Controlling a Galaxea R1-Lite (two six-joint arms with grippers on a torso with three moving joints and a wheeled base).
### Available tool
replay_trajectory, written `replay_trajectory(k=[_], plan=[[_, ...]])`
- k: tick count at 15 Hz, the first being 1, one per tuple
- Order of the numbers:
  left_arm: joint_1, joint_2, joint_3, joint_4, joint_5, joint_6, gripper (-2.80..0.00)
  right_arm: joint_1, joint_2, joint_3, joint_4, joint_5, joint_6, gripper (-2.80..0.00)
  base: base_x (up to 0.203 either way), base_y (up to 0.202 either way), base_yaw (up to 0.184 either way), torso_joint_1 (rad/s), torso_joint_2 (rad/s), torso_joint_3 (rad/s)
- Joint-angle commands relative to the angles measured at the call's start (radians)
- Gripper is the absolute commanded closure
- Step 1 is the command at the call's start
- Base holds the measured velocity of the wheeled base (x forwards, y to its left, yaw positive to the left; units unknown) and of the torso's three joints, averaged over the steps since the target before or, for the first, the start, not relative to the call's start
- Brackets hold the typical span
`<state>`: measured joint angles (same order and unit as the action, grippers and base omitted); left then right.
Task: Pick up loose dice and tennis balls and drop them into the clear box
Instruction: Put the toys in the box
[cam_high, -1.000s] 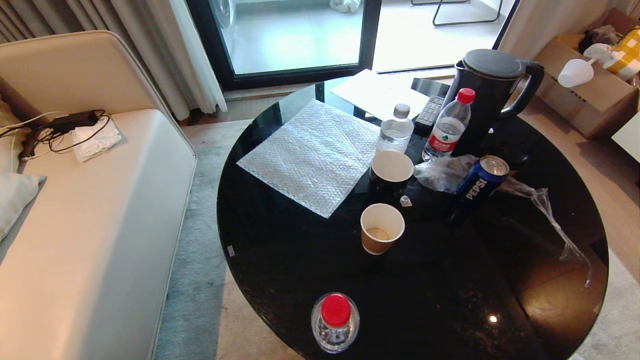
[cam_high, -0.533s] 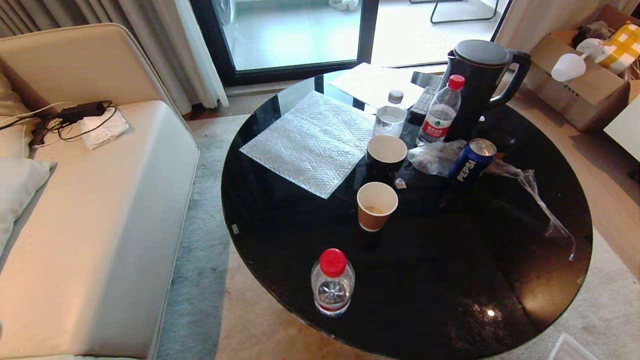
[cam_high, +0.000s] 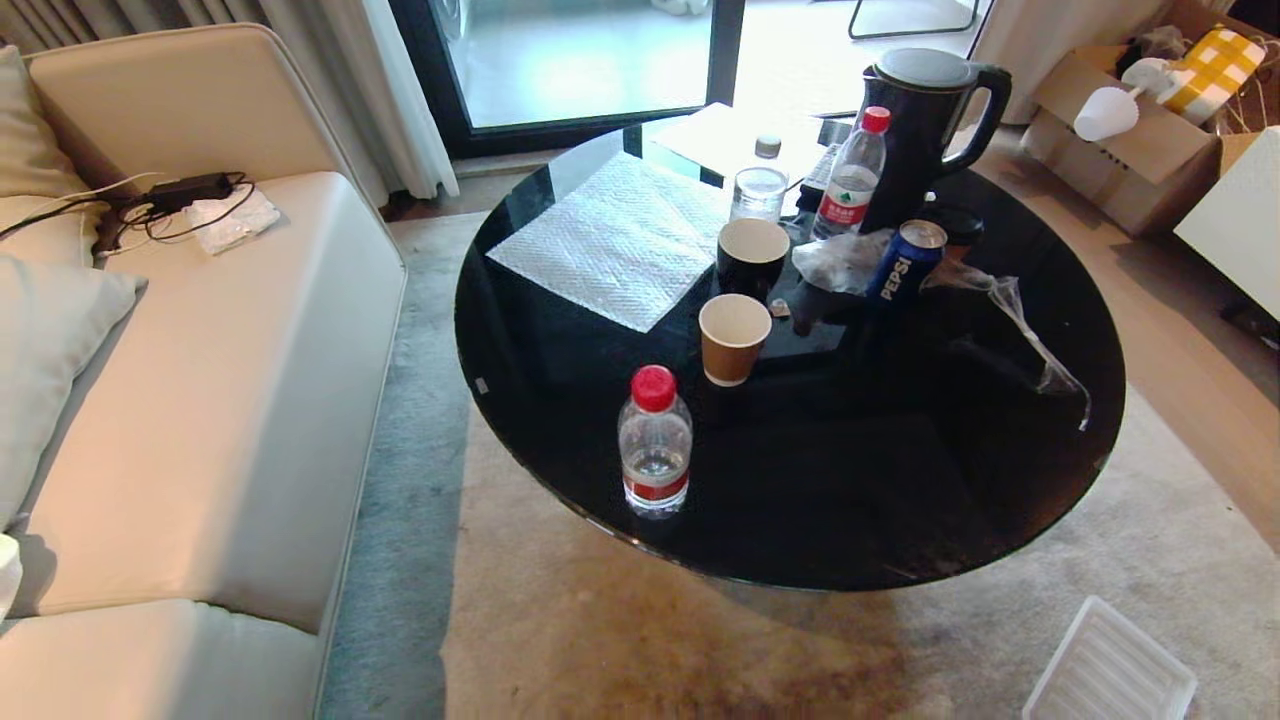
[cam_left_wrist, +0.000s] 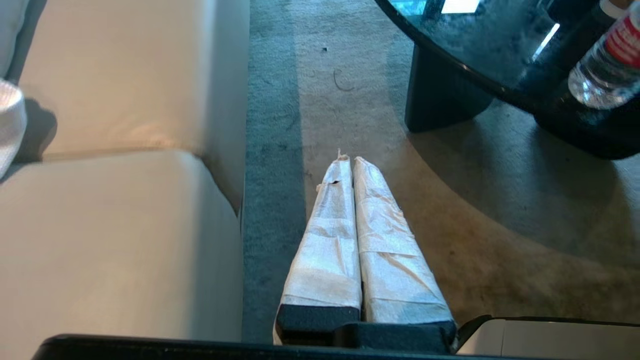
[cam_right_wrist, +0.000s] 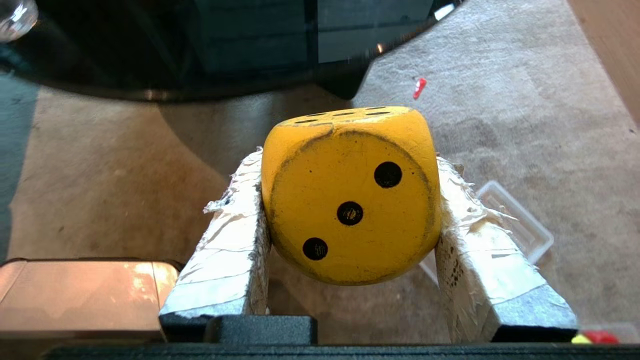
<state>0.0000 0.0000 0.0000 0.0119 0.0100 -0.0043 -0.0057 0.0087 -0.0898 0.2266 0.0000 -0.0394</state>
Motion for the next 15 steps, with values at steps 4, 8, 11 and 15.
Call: replay_trajectory(k=[4,8,11,15], plan=[[0.0,0.0,0.0,0.0,0.001,0.0,0.0,0.0,-0.009,0.001,0.007,0.0,-0.001,0.0,-0.187,0.0,-0.001,0.001,0.0,0.003],[0.0,0.0,0.0,-0.001,0.001,0.0,0.0,0.0,-0.01,0.002,0.004,-0.008,0.01,0.0,-0.16,0.0,-0.001,0.002,0.0,0.005],[0.0,0.0,0.0,-0.001,0.001,0.0,0.0,0.0,-0.01,0.002,0.004,-0.008,0.01,0.0,0.0,0.0,0.0,0.0,0.0,0.0],[0.0,0.0,0.0,-0.001,0.001,0.0,0.0,0.0,-0.01,0.002,0.004,-0.008,0.01,0.0,0.0,0.0,0.0,0.0,0.0,0.0]])
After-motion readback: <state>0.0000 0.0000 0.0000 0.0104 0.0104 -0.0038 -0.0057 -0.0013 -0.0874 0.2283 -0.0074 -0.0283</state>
